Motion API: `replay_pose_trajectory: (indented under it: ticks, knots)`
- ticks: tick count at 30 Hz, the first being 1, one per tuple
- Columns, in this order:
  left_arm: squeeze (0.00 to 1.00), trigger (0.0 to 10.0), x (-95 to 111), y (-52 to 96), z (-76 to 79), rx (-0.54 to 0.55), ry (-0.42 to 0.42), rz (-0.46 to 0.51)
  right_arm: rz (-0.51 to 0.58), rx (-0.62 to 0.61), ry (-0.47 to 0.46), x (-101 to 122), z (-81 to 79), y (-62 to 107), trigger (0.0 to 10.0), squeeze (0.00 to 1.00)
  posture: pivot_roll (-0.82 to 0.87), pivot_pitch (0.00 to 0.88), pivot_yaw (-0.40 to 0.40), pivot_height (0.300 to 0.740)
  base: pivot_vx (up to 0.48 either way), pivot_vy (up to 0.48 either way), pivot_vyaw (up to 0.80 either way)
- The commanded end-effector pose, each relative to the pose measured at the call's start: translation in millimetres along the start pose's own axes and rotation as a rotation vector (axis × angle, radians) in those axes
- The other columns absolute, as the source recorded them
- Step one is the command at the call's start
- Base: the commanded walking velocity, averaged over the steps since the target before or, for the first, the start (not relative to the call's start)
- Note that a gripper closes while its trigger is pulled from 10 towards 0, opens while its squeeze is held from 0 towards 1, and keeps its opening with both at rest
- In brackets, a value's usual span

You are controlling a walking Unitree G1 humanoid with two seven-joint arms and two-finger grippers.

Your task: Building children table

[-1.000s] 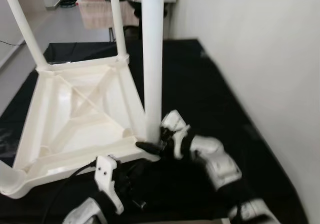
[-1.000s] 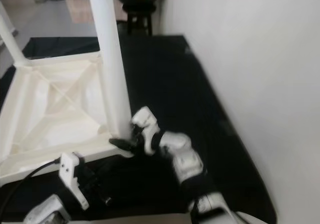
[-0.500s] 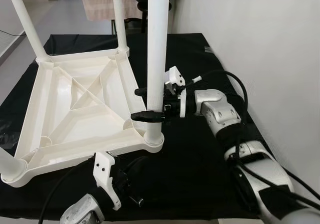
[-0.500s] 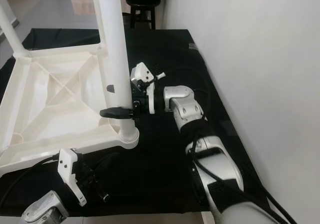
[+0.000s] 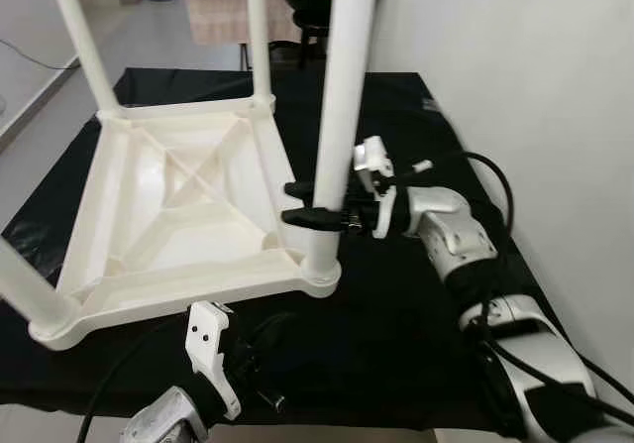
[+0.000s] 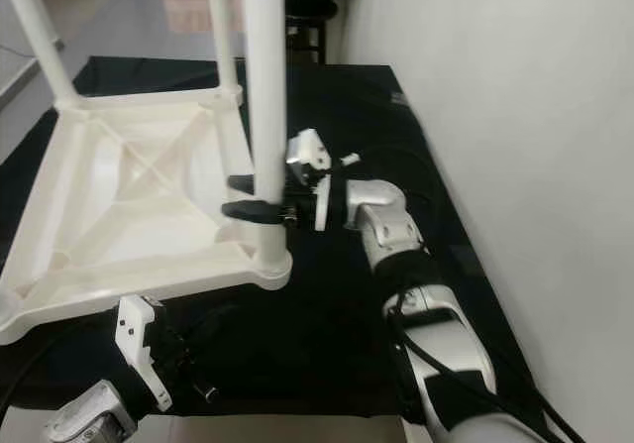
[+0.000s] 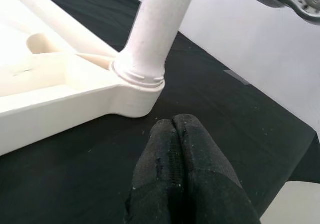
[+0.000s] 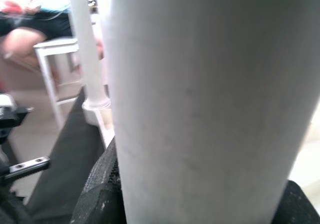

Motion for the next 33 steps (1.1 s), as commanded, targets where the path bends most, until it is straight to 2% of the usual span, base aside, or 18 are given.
replay_pose_trajectory:
  ticks: [1,2,3,4,5,6,7,8,15,16,17,18,19,26,27,28,30,33]
  knots:
    - [0.0,10.0,-0.7,0.7,1.3,0.001,0.001,-0.003,-0.023,-0.091,-0.012,-7.7,9.3,12.0,0.0,0.0,0.07,0.046,-0.075,0.74,0.0,0.0,0.0]
    - [0.0,10.0,-0.3,1.6,1.4,0.001,0.001,-0.003,-0.039,-0.184,-0.024,-20.0,9.8,12.2,0.0,0.0,0.06,0.052,-0.083,0.74,0.0,0.0,0.0]
    - [0.0,10.0,0.9,2.8,0.6,0.004,0.0,-0.002,-0.112,-0.413,-0.073,-57.4,2.8,3.2,0.0,0.0,0.04,0.066,-0.077,0.74,0.0,0.0,0.0]
    - [0.0,10.0,1.7,3.5,0.0,0.005,-0.001,-0.001,-0.159,-0.59,-0.094,-78.0,-3.4,3.3,0.0,0.0,0.04,0.066,-0.077,0.74,0.0,0.0,0.0]
    - [0.0,10.0,1.9,3.7,-0.9,0.007,-0.003,-0.001,-0.142,-0.635,-0.125,-85.7,-20.9,-7.9,0.0,0.0,0.05,0.069,-0.065,0.74,0.0,0.0,0.0]
    - [0.0,10.0,1.8,3.7,-1.6,0.007,-0.004,-0.002,-0.12,-0.621,-0.144,-86.4,-32.2,-18.7,0.0,0.0,0.05,0.066,-0.063,0.74,0.0,0.0,0.0]
    - [0.0,10.0,1.8,3.7,-1.6,0.007,-0.004,-0.002,-0.12,-0.621,-0.144,-86.4,-32.2,-18.7,0.0,0.0,0.05,0.066,-0.063,0.74,0.0,0.0,0.0]
    - [0.0,10.0,1.2,3.2,-1.9,0.007,-0.005,-0.004,-0.108,-0.547,-0.137,-84.2,-39.6,-28.5,0.0,0.0,0.05,0.055,-0.058,0.74,0.0,0.0,0.0]
    - [0.0,10.0,1.1,1.0,-3.3,0.009,-0.007,-0.001,-0.143,-0.435,-0.094,-80.7,-42.3,-41.3,0.0,0.0,0.06,0.047,-0.078,0.74,0.0,0.0,0.0]
    - [0.0,10.0,1.2,0.9,-3.6,0.011,-0.009,0.0,-0.155,-0.425,-0.1,-80.6,-40.4,-41.7,5.0,0.0,0.06,0.047,-0.078,0.74,0.0,0.0,0.0]
    - [0.0,10.0,1.2,0.9,-3.6,0.011,-0.009,0.0,-0.155,-0.425,-0.1,-80.6,-40.4,-41.7,5.0,0.0,0.06,0.047,-0.078,0.74,0.0,0.0,0.0]
    - [0.0,10.0,1.3,0.5,-3.9,0.012,-0.01,0.001,-0.156,-0.381,-0.113,-78.3,-41.8,-43.6,10.0,0.0,0.06,0.043,-0.077,0.74,0.0,0.0,0.0]
    - [0.0,10.0,1.1,-0.3,-4.0,0.011,-0.01,0.001,-0.144,-0.311,-0.119,-67.6,-43.2,-45.9,10.0,1.0,0.06,0.037,-0.075,0.74,0.0,0.0,0.0]
    - [0.0,10.0,0.3,-3.0,-4.0,0.006,-0.008,0.0,-0.076,-0.111,-0.025,-25.4,-33.7,-48.5,10.0,1.0,0.07,0.024,-0.078,0.74,0.0,0.0,0.0]
    - [0.0,10.0,0.3,-3.2,-4.1,0.007,-0.01,0.001,-0.061,-0.055,-0.02,-14.5,-29.8,-49.9,10.0,0.86,0.08,0.024,-0.08,0.74,0.0,0.0,0.0]
    - [0.0,10.0,0.2,-3.3,-4.3,0.008,-0.012,0.001,-0.049,0.011,-0.022,-5.1,-29.4,-50.9,10.0,0.0,0.08,0.022,-0.081,0.74,0.0,0.0,0.0]
    - [0.0,10.0,0.2,-3.3,-4.3,0.008,-0.012,0.001,-0.049,0.011,-0.022,-5.1,-29.4,-50.9,10.0,0.0,0.08,0.022,-0.081,0.74,0.0,0.0,0.0]
    - [0.0,10.0,-0.4,-2.9,-4.2,0.012,-0.016,-0.001,-0.102,0.232,-0.024,4.0,-36.3,-51.4,10.0,0.0,0.1,0.02,-0.088,0.74,0.0,0.0,0.0]
Point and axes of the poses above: a point about 5 cm out from each wrist's last joint towards the gripper, its own y axis pointing back from the gripper into the wrist, its own x axis along the axis of the wrist's last joint, z = x × y, the point moved 6 cm from there along -y, pointing out of the wrist towards the gripper, and after that the axes turned 6 degrees about -y, right-handed, at the moved point
